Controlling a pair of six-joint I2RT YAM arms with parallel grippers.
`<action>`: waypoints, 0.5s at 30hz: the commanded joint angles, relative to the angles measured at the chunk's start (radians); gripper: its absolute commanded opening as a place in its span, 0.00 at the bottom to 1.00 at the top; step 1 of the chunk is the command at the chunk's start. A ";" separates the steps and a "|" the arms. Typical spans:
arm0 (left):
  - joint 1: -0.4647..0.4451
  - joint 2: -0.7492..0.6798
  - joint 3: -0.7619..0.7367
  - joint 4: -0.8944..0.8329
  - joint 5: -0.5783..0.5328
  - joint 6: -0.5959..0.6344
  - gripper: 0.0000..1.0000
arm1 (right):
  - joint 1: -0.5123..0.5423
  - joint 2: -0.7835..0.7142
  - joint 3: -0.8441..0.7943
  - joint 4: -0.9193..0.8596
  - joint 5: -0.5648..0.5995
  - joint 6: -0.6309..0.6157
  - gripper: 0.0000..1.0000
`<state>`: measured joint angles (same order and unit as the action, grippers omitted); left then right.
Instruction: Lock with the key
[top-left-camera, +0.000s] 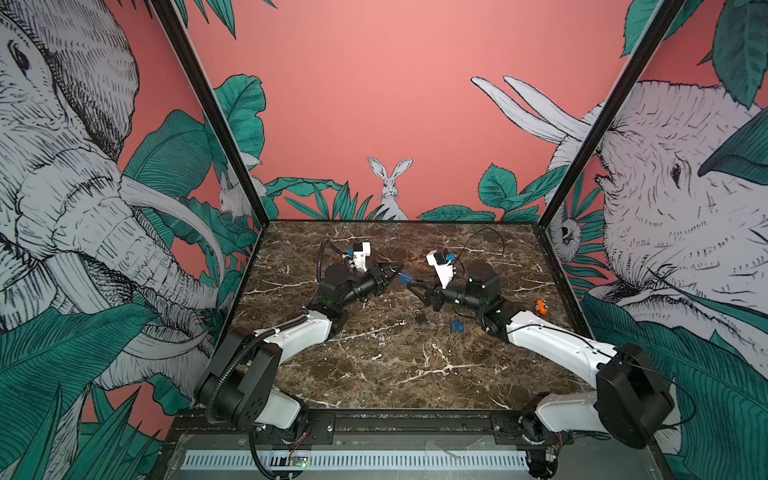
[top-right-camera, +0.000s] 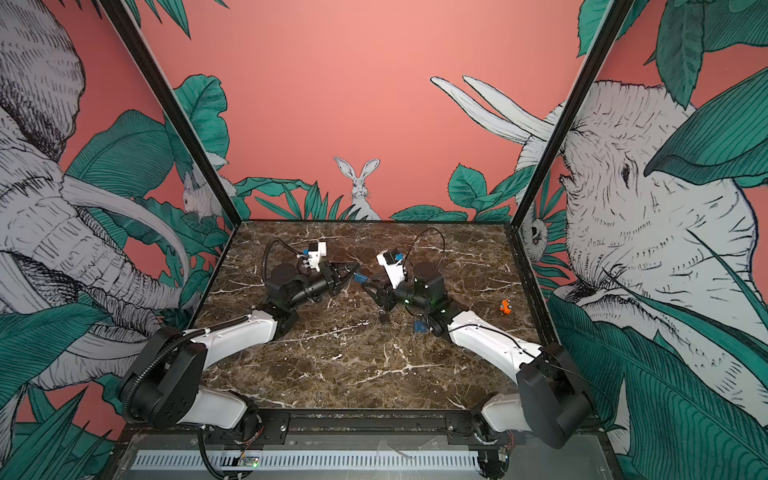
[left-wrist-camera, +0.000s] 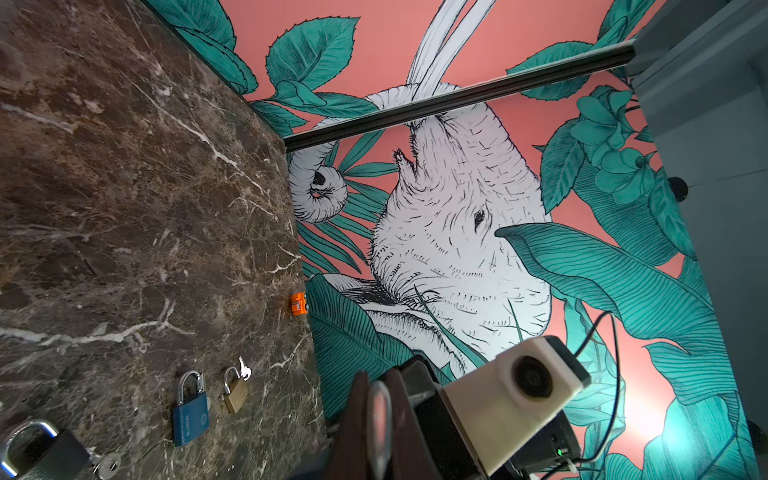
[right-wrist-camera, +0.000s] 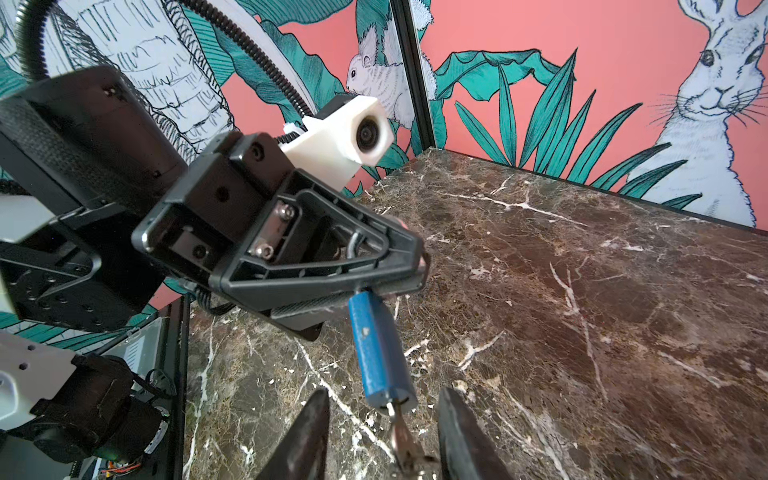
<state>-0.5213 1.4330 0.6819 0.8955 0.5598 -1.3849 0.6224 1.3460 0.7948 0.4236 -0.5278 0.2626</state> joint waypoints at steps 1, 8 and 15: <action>-0.005 -0.054 -0.005 0.083 0.014 -0.024 0.00 | -0.002 0.002 0.009 0.074 -0.007 0.031 0.40; -0.010 -0.052 0.004 0.077 0.021 -0.025 0.00 | -0.003 0.032 0.036 0.080 -0.031 0.051 0.36; -0.011 -0.047 0.011 0.077 0.028 -0.022 0.00 | -0.003 0.048 0.035 0.100 -0.029 0.072 0.27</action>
<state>-0.5278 1.4223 0.6819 0.9096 0.5663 -1.3956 0.6224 1.3899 0.7998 0.4606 -0.5442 0.3153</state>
